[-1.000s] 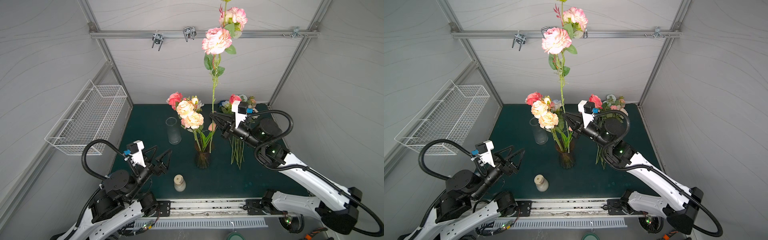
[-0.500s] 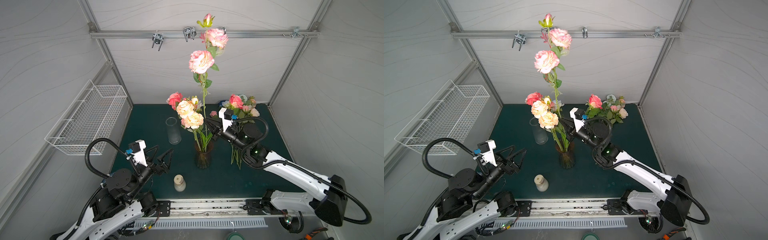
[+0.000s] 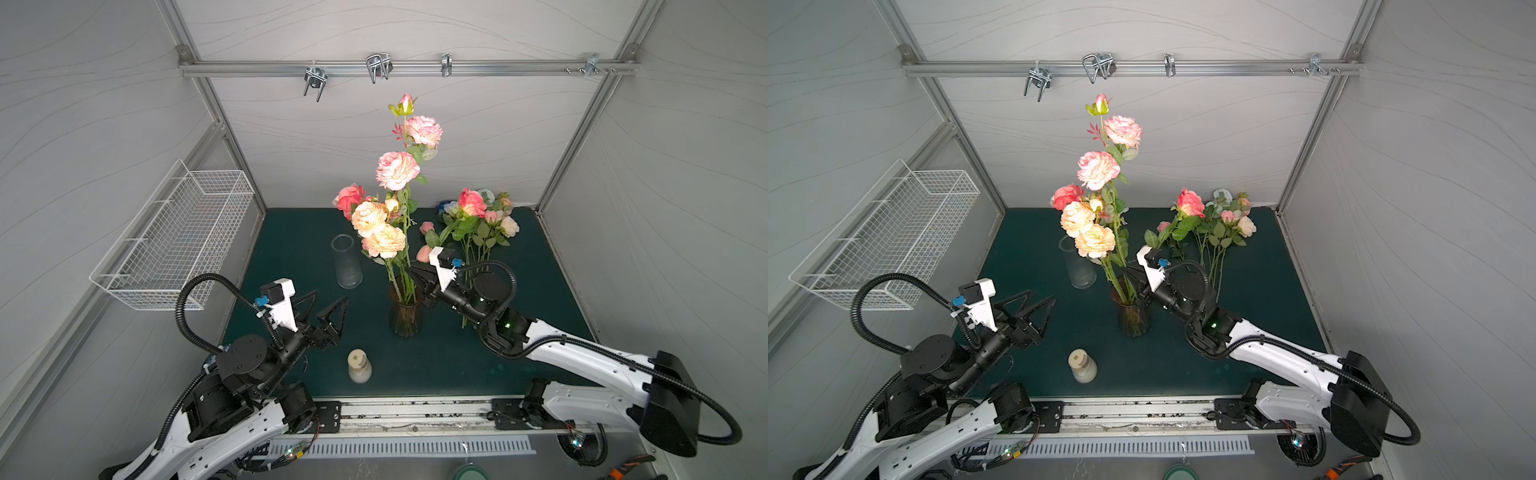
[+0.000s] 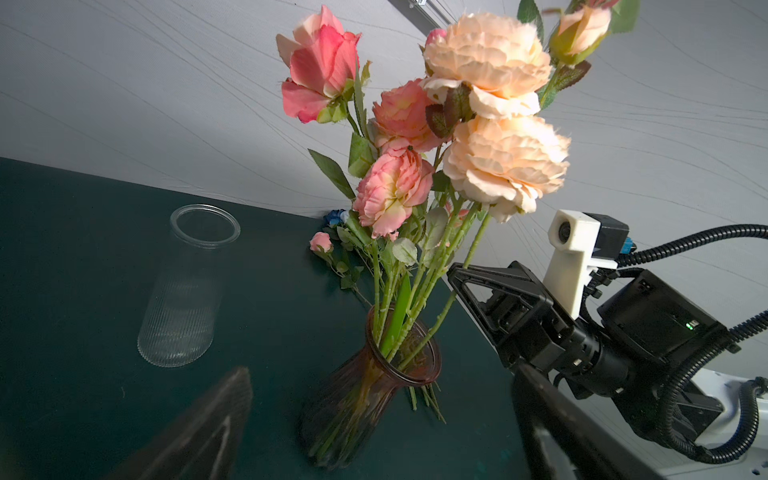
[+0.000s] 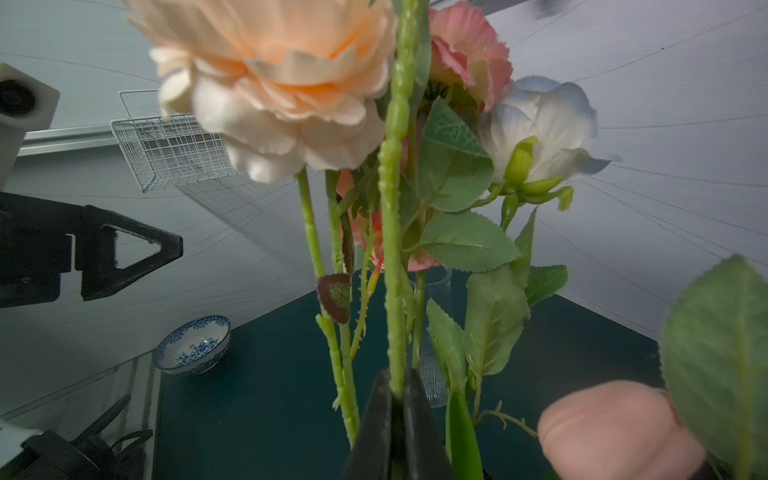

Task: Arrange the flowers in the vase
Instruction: 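Lower the carnation stem into the red vase with the right gripper, then open the right gripper and move it back to the flower pile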

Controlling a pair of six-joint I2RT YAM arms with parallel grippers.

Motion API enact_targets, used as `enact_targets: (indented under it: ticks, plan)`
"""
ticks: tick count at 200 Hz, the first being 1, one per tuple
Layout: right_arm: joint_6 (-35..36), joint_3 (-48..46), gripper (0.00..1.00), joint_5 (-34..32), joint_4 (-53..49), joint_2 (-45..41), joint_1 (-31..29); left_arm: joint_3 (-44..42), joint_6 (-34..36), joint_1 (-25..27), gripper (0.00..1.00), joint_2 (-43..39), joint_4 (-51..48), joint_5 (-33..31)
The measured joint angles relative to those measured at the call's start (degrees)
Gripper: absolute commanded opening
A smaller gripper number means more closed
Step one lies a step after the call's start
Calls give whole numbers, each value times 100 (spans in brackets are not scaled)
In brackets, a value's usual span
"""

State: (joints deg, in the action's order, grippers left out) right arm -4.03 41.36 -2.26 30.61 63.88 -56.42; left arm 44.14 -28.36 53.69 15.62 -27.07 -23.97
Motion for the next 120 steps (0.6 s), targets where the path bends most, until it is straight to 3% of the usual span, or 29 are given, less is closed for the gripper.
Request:
enact_targets:
  ticks: [19,35,86,120]
  plan:
    - [-131,-155,36,-138,-85,-170,-83,0,0,0,99,61,-2,17]
    - [-146,-264,46,-227,-227,-315,-155,0,0,0,99,72,0,20]
    - [-409,-544,58,-479,-778,-968,-278,0,2,0,99,74,2,35]
    - [-597,-632,61,-656,-1346,-1563,-326,0,4,0,99,74,2,37]
